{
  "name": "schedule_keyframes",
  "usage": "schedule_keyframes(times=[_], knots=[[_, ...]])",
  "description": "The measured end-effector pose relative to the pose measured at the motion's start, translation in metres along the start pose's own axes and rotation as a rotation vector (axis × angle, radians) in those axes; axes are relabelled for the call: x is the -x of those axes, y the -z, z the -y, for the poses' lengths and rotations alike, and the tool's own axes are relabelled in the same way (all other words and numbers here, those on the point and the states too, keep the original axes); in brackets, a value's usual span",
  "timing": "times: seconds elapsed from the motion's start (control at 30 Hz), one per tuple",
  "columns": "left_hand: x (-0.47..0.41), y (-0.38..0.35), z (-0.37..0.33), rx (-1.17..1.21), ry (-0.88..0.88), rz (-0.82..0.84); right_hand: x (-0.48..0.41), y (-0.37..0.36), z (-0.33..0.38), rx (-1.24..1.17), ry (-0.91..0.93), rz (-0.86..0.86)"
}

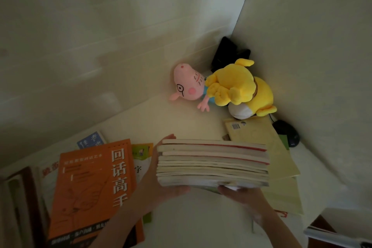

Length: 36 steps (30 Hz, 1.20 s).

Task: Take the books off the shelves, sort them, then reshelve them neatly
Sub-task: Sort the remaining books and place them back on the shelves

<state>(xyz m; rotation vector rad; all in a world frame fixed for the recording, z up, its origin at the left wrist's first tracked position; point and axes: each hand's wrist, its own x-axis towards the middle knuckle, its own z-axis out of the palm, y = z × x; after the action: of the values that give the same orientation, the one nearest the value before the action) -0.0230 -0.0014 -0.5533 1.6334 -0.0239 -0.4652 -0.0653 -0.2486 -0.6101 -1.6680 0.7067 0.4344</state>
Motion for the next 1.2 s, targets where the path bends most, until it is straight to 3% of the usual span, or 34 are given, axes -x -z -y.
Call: schedule_keyframes(times=[0.13,0.3,0.43,0.77,0.9,1.07,1.2], knots=[[-0.004,-0.001,0.005,0.050,0.072,-0.010,0.002,0.001,0.012,-0.025,0.047,0.042],[-0.028,0.003,0.006,0.089,0.073,-0.055,-0.003,0.009,0.046,-0.013,0.279,0.178],[-0.025,-0.003,0.019,0.015,0.065,-0.143,0.004,0.007,0.042,0.016,0.276,0.154],[-0.031,-0.010,0.013,0.019,0.029,-0.099,0.002,0.008,0.038,0.057,0.314,0.139],[-0.047,-0.001,0.001,0.104,0.068,-0.106,-0.012,0.016,0.064,0.097,0.239,0.261],[-0.071,0.008,0.010,0.124,0.412,-0.159,-0.034,0.001,0.079,0.212,0.060,0.346],[-0.076,-0.001,0.028,-0.025,0.486,-0.256,-0.052,-0.021,0.051,0.334,-0.063,0.264]])
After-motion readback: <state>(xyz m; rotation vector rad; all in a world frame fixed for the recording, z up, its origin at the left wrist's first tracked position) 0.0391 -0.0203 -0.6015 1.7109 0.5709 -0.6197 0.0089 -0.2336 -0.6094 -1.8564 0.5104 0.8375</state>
